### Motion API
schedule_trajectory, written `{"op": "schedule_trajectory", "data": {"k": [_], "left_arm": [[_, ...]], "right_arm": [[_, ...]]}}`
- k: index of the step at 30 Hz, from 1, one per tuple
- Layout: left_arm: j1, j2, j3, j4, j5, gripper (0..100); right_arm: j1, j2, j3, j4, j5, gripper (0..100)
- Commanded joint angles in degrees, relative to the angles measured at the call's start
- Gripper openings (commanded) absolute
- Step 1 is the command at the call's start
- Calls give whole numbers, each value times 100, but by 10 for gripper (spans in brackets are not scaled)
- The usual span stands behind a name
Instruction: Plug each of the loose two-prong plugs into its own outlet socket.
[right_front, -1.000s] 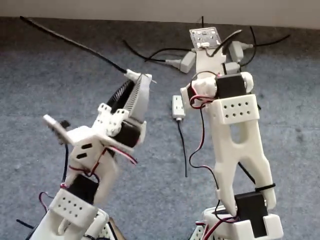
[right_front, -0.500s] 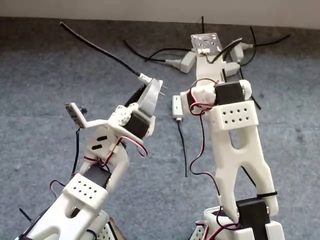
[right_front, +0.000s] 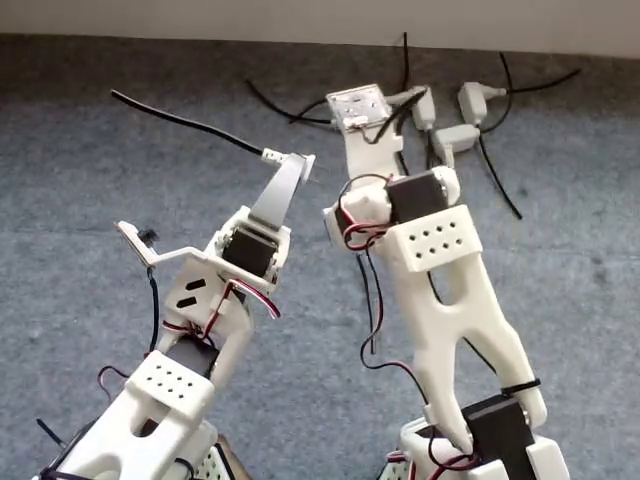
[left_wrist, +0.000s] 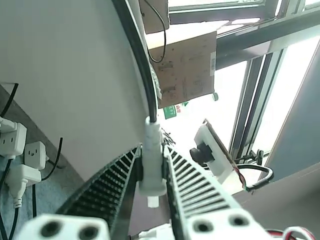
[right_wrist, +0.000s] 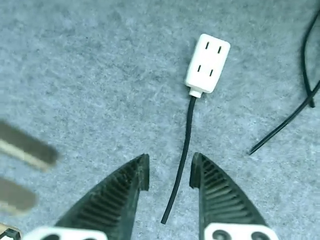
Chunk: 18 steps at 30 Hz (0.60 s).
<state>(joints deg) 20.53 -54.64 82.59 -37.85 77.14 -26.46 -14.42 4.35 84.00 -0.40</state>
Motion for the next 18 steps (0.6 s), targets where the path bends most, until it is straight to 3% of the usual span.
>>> {"op": "schedule_trajectory", "data": {"k": [1, 18], "left_arm": [[-13, 22, -4, -141, 18, 6], [277, -4, 180, -141, 9, 6]], "right_arm": [[-251, -189, -57, -48, -35, 146], [-163, 409, -488, -927, 0, 146]]}}
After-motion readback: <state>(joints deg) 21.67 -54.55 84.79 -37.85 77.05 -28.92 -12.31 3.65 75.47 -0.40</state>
